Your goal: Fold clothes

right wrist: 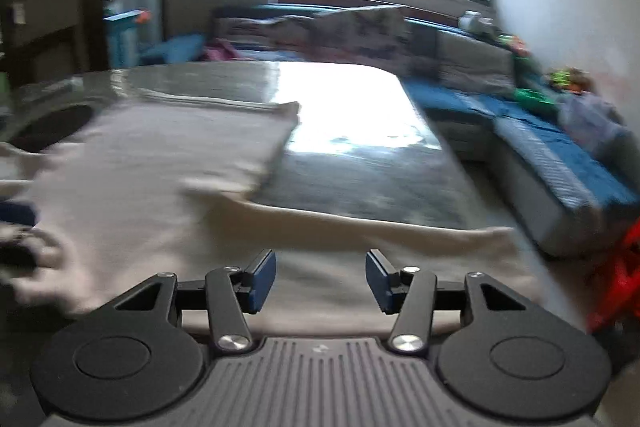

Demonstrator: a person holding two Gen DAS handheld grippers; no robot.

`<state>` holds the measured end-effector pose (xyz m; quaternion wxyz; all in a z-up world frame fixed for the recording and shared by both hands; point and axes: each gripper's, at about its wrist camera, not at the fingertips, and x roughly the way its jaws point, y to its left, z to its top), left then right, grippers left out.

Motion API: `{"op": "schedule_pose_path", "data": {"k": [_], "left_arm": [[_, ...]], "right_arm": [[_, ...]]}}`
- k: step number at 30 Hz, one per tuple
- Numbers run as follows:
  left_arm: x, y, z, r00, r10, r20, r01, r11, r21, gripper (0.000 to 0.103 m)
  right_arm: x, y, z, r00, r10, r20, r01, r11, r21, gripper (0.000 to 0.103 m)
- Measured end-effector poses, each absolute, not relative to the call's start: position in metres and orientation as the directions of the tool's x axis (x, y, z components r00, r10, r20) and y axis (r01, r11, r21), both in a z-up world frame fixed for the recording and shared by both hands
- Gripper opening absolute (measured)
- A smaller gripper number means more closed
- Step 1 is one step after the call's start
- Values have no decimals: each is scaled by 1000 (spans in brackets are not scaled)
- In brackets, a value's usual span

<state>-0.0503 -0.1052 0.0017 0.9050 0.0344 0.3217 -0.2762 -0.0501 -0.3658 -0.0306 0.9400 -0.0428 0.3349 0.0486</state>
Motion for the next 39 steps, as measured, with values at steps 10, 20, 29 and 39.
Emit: {"op": "schedule_pose_path", "data": {"k": [10,20,29,39], "left_arm": [[-37,37,3,794,-32,-607,-61,989,-132,48],[-13,132,-18,729,255,-635,-389,918,-79,46],[5,141,-23,717,289,-635,-416,907,-57,21],[16,127,17,804,226,-550,-354,925,-137,5]], "right_arm": [[-44,-335,-36,741,110,-662,-200,978,-62,51],[-39,-330,-38,735,115,-669,-215,974,-68,52],[-38,-330,-38,733,111,-671,-212,975,-70,55],[-38,-326,-30,747,116,-654,-225,971,-84,56]]}}
